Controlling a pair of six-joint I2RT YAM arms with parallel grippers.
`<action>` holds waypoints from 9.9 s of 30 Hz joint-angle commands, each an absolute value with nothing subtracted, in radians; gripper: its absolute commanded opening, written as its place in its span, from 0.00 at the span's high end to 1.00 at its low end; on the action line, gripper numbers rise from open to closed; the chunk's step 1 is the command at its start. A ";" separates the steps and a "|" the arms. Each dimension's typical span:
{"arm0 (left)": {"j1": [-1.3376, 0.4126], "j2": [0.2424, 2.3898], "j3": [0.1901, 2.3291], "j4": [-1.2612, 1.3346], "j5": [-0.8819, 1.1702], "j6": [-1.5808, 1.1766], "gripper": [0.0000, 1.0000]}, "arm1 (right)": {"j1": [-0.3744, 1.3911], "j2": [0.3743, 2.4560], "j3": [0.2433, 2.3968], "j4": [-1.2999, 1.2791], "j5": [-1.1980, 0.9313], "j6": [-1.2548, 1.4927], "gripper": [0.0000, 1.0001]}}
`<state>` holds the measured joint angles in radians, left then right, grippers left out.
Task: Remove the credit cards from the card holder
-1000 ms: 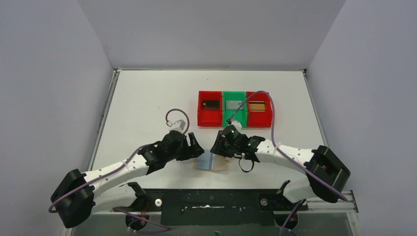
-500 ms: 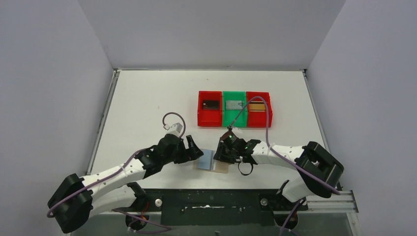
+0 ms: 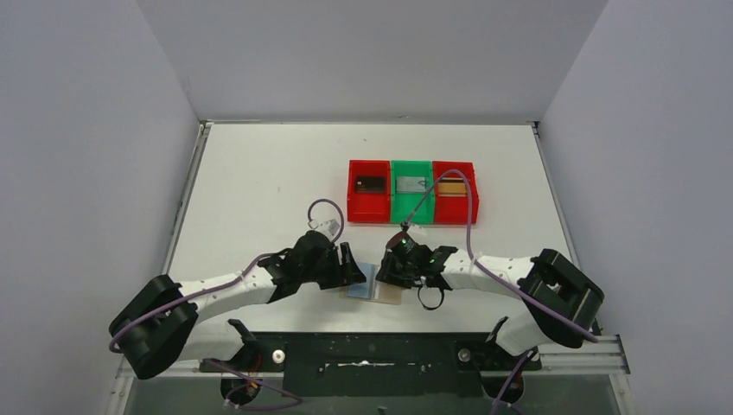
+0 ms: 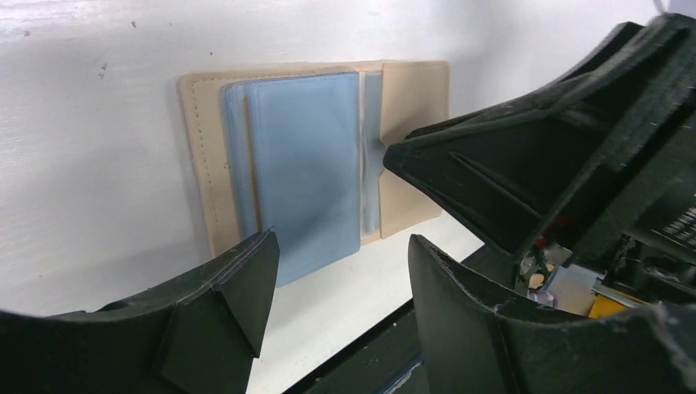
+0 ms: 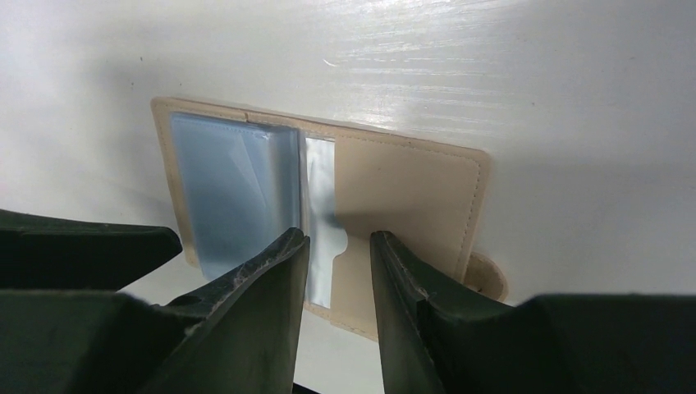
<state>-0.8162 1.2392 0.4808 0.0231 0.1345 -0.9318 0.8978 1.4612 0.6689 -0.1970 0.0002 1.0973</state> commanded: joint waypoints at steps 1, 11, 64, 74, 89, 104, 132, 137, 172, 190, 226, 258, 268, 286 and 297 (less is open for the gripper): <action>-0.813 1.300 0.533 0.080 0.158 -0.937 0.43 | 0.900 1.454 0.635 -0.205 0.061 1.108 0.64; -0.813 1.339 0.521 0.135 0.193 -0.950 0.49 | 0.892 1.466 0.619 -0.170 0.040 1.121 0.64; -0.911 1.503 0.679 0.259 0.273 -0.923 0.62 | 0.839 0.559 0.335 -0.242 0.418 1.279 0.21; -0.800 1.163 0.540 -0.015 -0.019 -0.970 0.35 | 0.834 0.792 0.455 -0.127 0.220 1.148 0.29; -0.740 0.918 0.365 0.074 0.054 -1.021 0.35 | 0.820 1.305 0.563 0.048 -0.093 1.132 0.35; -0.747 1.262 0.441 0.267 0.280 -0.994 0.42 | 0.812 1.305 0.507 -0.037 -0.018 1.162 0.37; -0.793 1.383 0.499 0.291 0.300 -0.978 0.46 | 0.811 1.341 0.511 -0.025 -0.032 1.160 0.37; -0.795 1.388 0.496 0.330 0.313 -0.992 0.47 | 0.811 1.349 0.513 -0.022 -0.037 1.160 0.37; -0.817 1.430 0.565 0.114 0.200 -0.938 0.43 | 0.811 1.349 0.531 -0.047 -0.034 1.153 0.37; -0.844 1.452 0.592 0.155 0.230 -0.946 0.44 | 0.811 1.356 0.526 -0.029 -0.048 1.149 0.47; -0.830 1.339 0.532 0.201 0.174 -0.982 0.47 | 0.765 1.366 0.425 0.140 -0.117 1.207 0.88; -0.858 1.411 0.583 0.167 0.201 -0.939 0.45 | 0.698 1.367 0.279 0.264 -0.147 1.318 0.86; -0.881 1.476 0.608 0.111 0.185 -0.938 0.47 | 0.698 1.371 0.281 0.262 -0.149 1.318 0.85; -0.884 1.443 0.644 0.158 0.226 -0.939 0.51 | 0.699 1.352 0.303 0.284 -0.168 1.280 0.72; -0.885 1.484 0.653 0.231 0.288 -0.947 0.51 | 0.704 1.195 0.306 0.295 -0.128 1.245 0.49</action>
<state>-0.8822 1.4704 0.6090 0.1539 0.2493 -0.9573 0.7063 1.2781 0.2970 0.3248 -0.1928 1.2827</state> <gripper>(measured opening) 0.487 0.485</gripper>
